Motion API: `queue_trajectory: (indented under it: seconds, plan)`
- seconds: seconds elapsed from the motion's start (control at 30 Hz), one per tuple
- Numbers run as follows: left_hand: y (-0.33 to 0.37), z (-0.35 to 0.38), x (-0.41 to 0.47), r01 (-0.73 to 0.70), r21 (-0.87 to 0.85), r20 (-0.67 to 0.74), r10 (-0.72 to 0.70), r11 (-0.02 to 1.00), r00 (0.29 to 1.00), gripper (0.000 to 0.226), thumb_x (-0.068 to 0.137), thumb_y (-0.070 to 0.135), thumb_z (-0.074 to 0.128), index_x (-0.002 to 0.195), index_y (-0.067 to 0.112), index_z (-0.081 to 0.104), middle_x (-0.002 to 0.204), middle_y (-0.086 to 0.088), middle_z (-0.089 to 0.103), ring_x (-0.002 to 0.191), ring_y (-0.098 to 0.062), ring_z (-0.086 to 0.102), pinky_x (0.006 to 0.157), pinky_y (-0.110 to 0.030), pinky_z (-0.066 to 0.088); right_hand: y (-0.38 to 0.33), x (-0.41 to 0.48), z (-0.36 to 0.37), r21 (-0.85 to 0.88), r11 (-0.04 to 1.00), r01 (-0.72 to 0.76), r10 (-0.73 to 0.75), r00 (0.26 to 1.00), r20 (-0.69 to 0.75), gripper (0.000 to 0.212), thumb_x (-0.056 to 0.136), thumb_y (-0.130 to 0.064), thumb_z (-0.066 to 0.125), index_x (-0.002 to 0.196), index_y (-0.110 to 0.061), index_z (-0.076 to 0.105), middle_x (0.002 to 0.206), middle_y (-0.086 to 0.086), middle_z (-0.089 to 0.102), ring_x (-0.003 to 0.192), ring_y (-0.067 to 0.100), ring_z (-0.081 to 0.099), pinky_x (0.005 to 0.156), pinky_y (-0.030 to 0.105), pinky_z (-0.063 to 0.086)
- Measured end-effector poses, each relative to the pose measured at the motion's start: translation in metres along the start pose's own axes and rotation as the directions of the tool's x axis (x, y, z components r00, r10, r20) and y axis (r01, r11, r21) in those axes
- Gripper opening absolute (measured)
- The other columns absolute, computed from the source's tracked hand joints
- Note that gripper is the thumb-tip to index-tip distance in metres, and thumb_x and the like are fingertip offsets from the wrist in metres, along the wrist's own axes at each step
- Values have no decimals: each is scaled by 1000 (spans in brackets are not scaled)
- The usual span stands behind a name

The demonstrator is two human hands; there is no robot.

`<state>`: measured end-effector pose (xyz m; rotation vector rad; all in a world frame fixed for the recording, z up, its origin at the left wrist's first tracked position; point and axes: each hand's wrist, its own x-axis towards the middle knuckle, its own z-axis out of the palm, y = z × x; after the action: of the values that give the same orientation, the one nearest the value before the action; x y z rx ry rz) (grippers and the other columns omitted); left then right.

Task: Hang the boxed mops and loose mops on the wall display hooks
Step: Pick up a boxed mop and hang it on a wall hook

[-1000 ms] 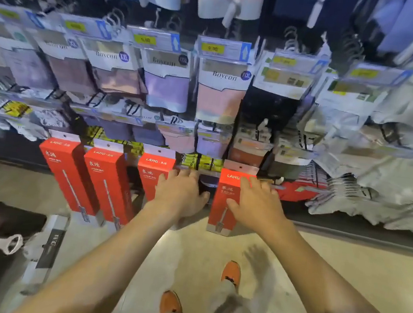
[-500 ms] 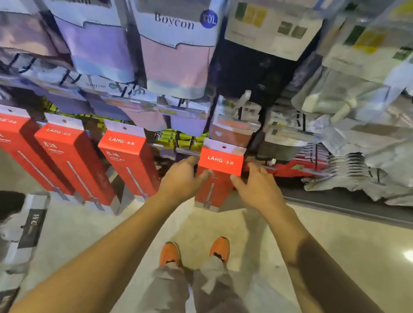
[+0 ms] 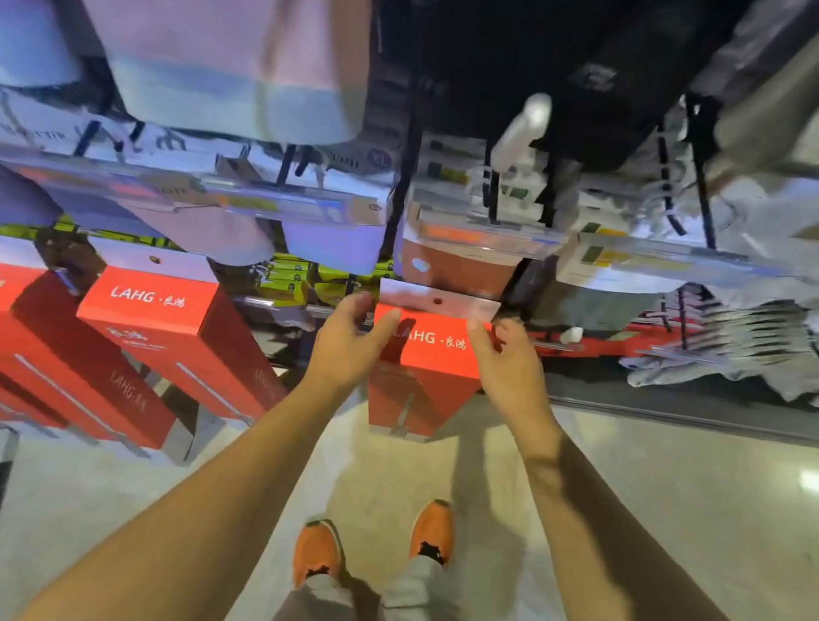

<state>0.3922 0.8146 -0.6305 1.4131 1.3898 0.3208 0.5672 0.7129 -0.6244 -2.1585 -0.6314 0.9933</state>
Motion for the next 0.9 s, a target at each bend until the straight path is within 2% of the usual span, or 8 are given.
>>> queue_trajectory:
  seconds: [0.1, 0.2, 0.27, 0.4, 0.47, 0.6, 0.67, 0.9]
  plan:
    - [-12, 8, 18, -59, -63, 1, 59, 996, 998, 43, 96, 37, 70, 131, 12, 65, 118, -1, 75, 108, -14, 72, 97, -39, 58, 13, 17, 9, 44, 999, 24, -23, 999, -23, 34, 99, -51, 60, 94, -18, 64, 91, -1, 71, 89, 20, 68, 81, 38, 52]
    - [-17, 14, 30, -107, -83, -4, 107, 991, 994, 27, 100, 27, 67, 122, 12, 70, 107, 0, 76, 97, -10, 72, 85, -30, 59, 20, 24, 15, 24, 996, 86, -84, 993, -83, 45, 102, -39, 64, 65, -23, 43, 63, -8, 45, 60, 7, 42, 58, 22, 35]
    - [-21, 18, 29, -118, -93, -32, 115, 989, 993, 17, 101, 29, 66, 108, 14, 72, 92, 4, 74, 82, -5, 68, 73, -23, 54, 24, 26, 18, 5, 991, 131, -129, 980, -149, 55, 101, -35, 67, 61, -23, 31, 59, -7, 31, 55, 9, 30, 53, 24, 28]
    - [-26, 22, 18, -104, -149, -68, 95, 983, 993, 24, 102, 24, 66, 92, 3, 68, 77, -2, 68, 62, 5, 58, 57, -12, 45, 38, 20, 22, 10, 984, 178, -173, 968, -180, 54, 98, -37, 70, 65, -6, 41, 61, 10, 39, 62, 10, 29, 55, 25, 28]
    - [-27, 20, 13, -69, -192, -52, 60, 979, 997, 18, 100, 19, 68, 95, 2, 71, 79, 1, 70, 61, 7, 60, 57, -10, 46, 42, 14, 22, 47, 980, 192, -180, 965, -189, 52, 96, -34, 73, 66, -2, 46, 60, 7, 42, 61, 8, 30, 55, 24, 29]
    - [-31, 10, 1, -40, -220, 4, 42, 975, 999, 15, 98, 16, 71, 104, 3, 76, 89, -4, 77, 68, 1, 69, 63, -14, 54, 46, -2, 21, 170, 971, 166, -137, 976, -169, 21, 95, -23, 76, 77, -18, 69, 66, -14, 66, 61, -3, 53, 61, 18, 44]
    - [-33, 5, -7, -33, -228, 16, 37, 973, 999, 15, 98, 13, 71, 104, 1, 76, 88, -6, 78, 68, -2, 70, 64, -16, 55, 44, -12, 19, 206, 965, 161, -136, 982, -133, 17, 95, -20, 76, 83, -31, 71, 74, -23, 72, 69, -5, 62, 66, 17, 51]
    - [-31, -7, -52, -82, -181, 30, 89, 980, 996, 13, 98, 19, 71, 96, 6, 76, 83, -1, 77, 69, -4, 69, 64, -20, 56, 38, -63, 4, 252, 956, 149, -124, 986, -112, 8, 97, -23, 73, 96, -31, 72, 92, -16, 76, 87, 8, 74, 78, 29, 62]
